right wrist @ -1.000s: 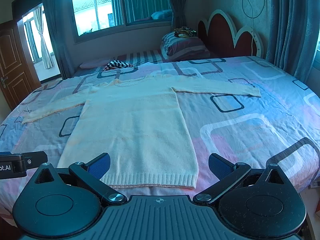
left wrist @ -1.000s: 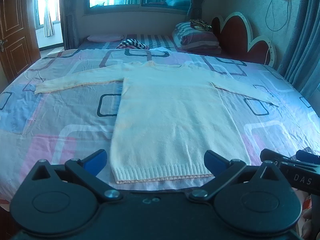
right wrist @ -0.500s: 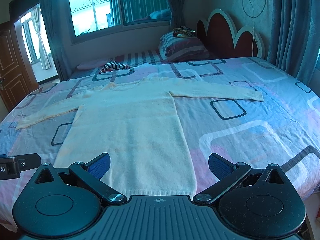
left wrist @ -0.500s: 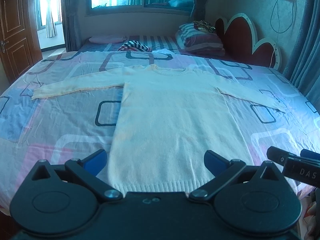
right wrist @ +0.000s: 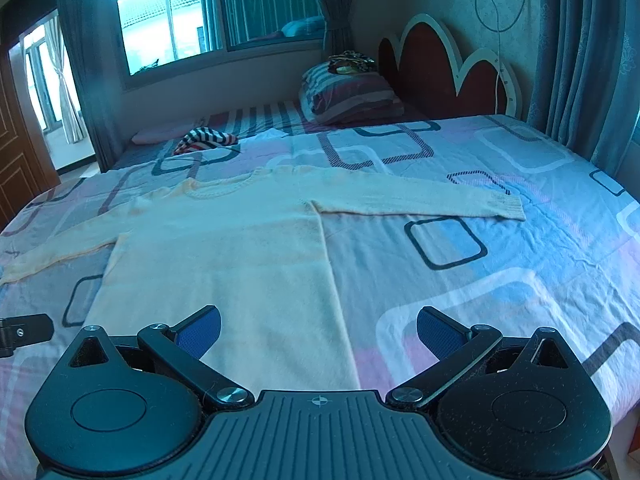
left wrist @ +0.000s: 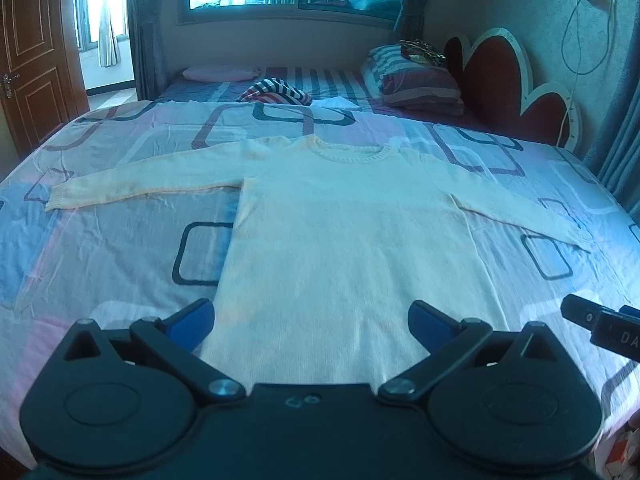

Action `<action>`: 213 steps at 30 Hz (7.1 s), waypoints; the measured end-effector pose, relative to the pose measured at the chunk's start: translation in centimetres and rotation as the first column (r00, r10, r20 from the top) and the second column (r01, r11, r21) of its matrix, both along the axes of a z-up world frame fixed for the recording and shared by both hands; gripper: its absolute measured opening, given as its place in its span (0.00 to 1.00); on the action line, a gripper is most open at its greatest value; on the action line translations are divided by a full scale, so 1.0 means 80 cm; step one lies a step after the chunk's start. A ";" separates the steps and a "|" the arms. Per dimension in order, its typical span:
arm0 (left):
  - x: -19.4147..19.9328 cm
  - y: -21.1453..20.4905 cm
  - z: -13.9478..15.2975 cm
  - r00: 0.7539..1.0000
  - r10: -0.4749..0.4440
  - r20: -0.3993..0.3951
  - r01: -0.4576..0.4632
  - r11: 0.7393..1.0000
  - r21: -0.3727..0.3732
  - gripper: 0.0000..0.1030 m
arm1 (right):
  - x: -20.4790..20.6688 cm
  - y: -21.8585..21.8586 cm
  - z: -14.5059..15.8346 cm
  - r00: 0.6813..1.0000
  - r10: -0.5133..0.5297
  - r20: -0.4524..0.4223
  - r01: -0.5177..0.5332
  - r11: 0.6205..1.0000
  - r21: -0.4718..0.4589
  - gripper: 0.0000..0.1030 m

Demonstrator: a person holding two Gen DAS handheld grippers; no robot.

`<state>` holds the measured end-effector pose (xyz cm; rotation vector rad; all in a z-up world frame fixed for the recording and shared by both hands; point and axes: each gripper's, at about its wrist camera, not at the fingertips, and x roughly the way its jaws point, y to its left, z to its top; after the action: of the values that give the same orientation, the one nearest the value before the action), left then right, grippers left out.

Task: Fold small clothes

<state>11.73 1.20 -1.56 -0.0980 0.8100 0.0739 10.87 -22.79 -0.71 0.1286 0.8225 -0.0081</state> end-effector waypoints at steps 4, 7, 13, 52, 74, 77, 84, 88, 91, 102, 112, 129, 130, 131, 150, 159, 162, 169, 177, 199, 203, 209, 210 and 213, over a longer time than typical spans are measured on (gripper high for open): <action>0.027 -0.005 0.000 1.000 0.031 0.003 -0.031 1.000 0.002 0.99 | 0.030 -0.020 -0.007 1.000 -0.012 -0.007 0.012 1.000 0.002 1.00; 0.047 -0.011 -0.004 0.999 0.044 0.004 -0.044 0.999 -0.003 0.99 | 0.053 -0.039 -0.015 1.000 -0.027 -0.012 0.027 1.000 -0.005 1.00; 0.091 -0.029 -0.022 0.999 0.047 -0.008 -0.047 0.999 0.007 0.99 | 0.101 -0.087 -0.039 0.997 -0.076 -0.022 0.075 0.997 -0.027 1.00; 0.263 -0.054 -0.103 0.994 0.047 -0.098 -0.040 0.996 0.077 0.91 | 0.306 -0.367 -0.219 0.852 -0.495 -0.169 0.516 0.850 0.111 0.44; 0.267 -0.010 -0.080 1.000 0.019 -0.025 -0.018 0.999 0.032 0.77 | 0.373 -0.211 -0.140 0.976 -0.186 0.110 0.169 0.975 0.142 0.02; 0.273 0.014 -0.076 0.999 0.036 -0.009 -0.036 0.999 0.025 0.77 | 0.394 -0.133 -0.138 0.990 -0.072 0.122 0.051 0.985 0.167 0.02; 0.299 0.075 -0.083 0.998 0.060 -0.010 -0.060 0.997 -0.057 0.77 | 0.416 0.048 -0.170 0.986 0.152 0.068 -0.163 0.965 0.205 0.02; 0.316 0.092 -0.095 0.999 0.037 -0.026 -0.039 0.994 -0.102 0.77 | 0.414 0.117 -0.202 0.969 0.246 -0.001 -0.240 0.947 0.214 0.03; 0.331 0.091 -0.107 0.999 0.001 -0.049 -0.008 0.988 -0.155 0.80 | 0.409 0.139 -0.211 0.962 0.272 -0.031 -0.259 0.942 0.214 0.10; 0.392 0.020 -0.169 0.977 -0.145 -0.159 0.070 0.912 -0.404 0.81 | 0.354 0.019 -0.187 0.998 0.059 0.019 -0.060 0.998 0.022 0.56; 0.417 0.011 -0.198 0.988 -0.080 -0.132 0.014 0.898 -0.440 0.13 | 0.328 -0.047 -0.211 0.997 -0.051 -0.055 0.051 0.999 -0.005 0.56; 0.411 0.105 -0.082 0.982 0.101 0.161 -0.019 0.894 -0.448 0.07 | 0.360 -0.028 -0.226 0.996 -0.061 -0.069 0.065 0.996 0.056 0.50; 0.408 0.112 -0.085 0.982 0.111 0.155 -0.033 0.900 -0.434 0.07 | 0.361 -0.024 -0.226 0.997 -0.048 -0.066 0.052 0.997 0.057 0.39; 0.407 0.120 -0.089 0.982 0.124 0.144 -0.051 0.902 -0.428 0.07 | 0.364 -0.018 -0.225 0.997 -0.032 -0.066 0.036 0.998 0.057 0.30; 0.389 0.135 -0.165 0.990 0.137 0.031 -0.121 0.944 -0.308 0.07 | 0.385 -0.035 -0.237 0.992 -0.086 -0.088 0.080 0.995 -0.067 0.00; 0.382 0.143 -0.168 0.990 0.138 0.025 -0.126 0.953 -0.275 0.07 | 0.386 -0.046 -0.212 0.996 -0.061 -0.060 0.070 0.983 0.172 0.56; 0.380 0.141 -0.172 0.990 0.136 0.030 -0.124 0.959 -0.254 0.07 | 0.397 -0.031 -0.227 0.993 -0.029 -0.116 0.047 0.988 0.150 0.37; 0.380 0.139 -0.185 0.993 0.118 -0.009 -0.117 0.970 -0.211 0.11 | 0.388 -0.031 -0.235 0.992 -0.053 -0.115 0.064 0.993 0.100 0.08; 0.358 0.134 -0.157 0.987 0.147 0.060 -0.137 0.980 -0.146 0.40 | 0.389 -0.027 -0.197 0.998 -0.054 -0.032 0.056 0.996 0.067 0.11; 0.381 0.146 -0.172 0.985 0.170 -0.007 -0.170 0.978 -0.125 0.67 | 0.450 -0.004 -0.231 0.998 -0.031 -0.057 0.028 0.998 -0.058 0.55; 0.362 0.162 -0.167 0.982 0.186 -0.030 -0.188 0.976 -0.107 0.67 | 0.433 0.019 -0.210 0.999 0.034 -0.042 -0.035 0.999 -0.018 0.55; 0.339 0.183 -0.154 0.975 0.219 -0.029 -0.221 0.970 -0.106 0.67 | 0.431 0.060 -0.197 0.989 0.132 -0.064 -0.133 0.991 -0.005 0.55; 0.339 0.184 -0.152 0.976 0.216 -0.029 -0.218 0.970 -0.109 0.67 | 0.435 0.066 -0.193 0.987 0.149 -0.058 -0.150 0.989 -0.014 0.55; 0.345 0.186 -0.145 0.979 0.202 -0.027 -0.204 0.971 -0.122 0.67 | 0.457 0.083 -0.173 0.979 0.201 -0.034 -0.202 0.978 -0.048 0.55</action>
<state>39.34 16.07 -13.15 -0.2983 0.8170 0.2179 47.43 -16.14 -14.55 -0.0040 0.8604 0.1601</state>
